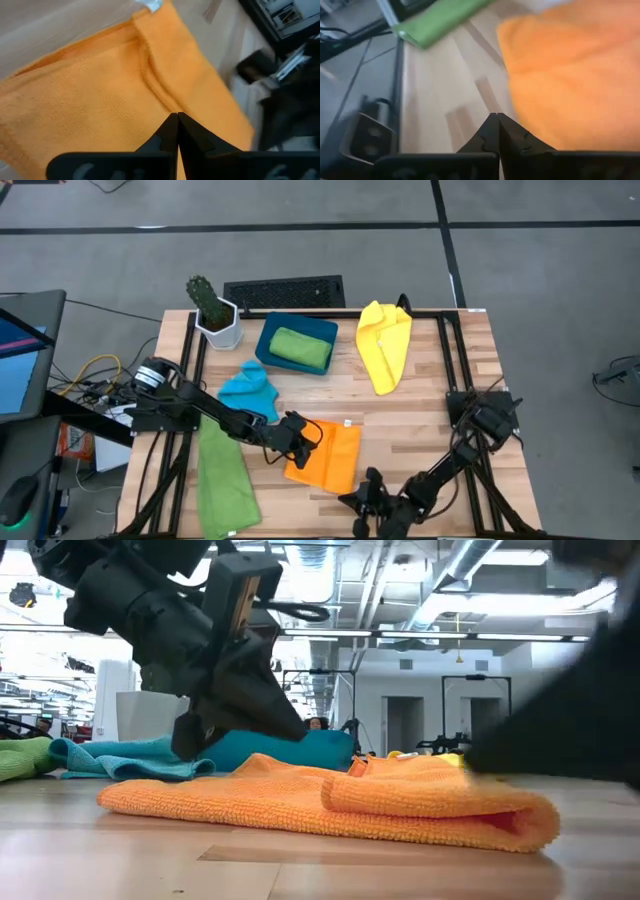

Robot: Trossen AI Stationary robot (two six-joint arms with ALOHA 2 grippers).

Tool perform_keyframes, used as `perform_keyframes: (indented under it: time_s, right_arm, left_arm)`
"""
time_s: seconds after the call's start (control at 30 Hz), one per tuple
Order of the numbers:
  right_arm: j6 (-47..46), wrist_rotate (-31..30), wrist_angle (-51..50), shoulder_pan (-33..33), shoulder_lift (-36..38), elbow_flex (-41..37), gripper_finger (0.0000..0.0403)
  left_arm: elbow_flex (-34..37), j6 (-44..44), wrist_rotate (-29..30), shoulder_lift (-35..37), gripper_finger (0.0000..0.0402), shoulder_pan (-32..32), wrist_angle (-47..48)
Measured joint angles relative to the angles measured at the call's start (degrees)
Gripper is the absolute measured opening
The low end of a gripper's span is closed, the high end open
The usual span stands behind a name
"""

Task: Fold microfiber towels
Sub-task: Fold the orange towel

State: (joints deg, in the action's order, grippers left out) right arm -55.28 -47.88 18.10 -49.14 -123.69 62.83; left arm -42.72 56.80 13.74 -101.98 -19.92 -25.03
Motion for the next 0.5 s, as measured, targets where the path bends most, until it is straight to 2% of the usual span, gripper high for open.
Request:
perform_keyframes:
  time_s: [0.13, 0.23, 0.3, 0.4, 0.5]
  right_arm:
    - [-3.25, -0.95, 1.05, -0.02, -3.62, 0.31, 0.0018]
    - [-3.01, -1.16, 1.44, -0.39, -3.52, 0.23, 0.0024]
    - [-0.83, 1.05, 1.07, -0.60, -1.87, 0.05, 0.0027]
    - [3.10, 2.91, -3.64, -0.89, 1.97, -0.11, 0.0026]
    - [3.76, 2.06, -11.76, -1.89, 6.27, 0.14, 0.0022]
  left_arm:
    - [0.00, 0.00, -0.02, 2.25, 0.0000, 0.00, 0.02]
    - [0.02, 0.77, -0.84, 5.08, 0.0000, 0.00, 0.38]
    - [0.02, 2.04, -1.09, 8.05, 0.0000, -0.38, 2.51]
    - [-0.02, 5.92, 0.86, 13.25, 0.0000, -2.68, 10.72]
    - [-0.02, 16.73, 8.14, 16.62, 0.0000, -7.12, 21.52]
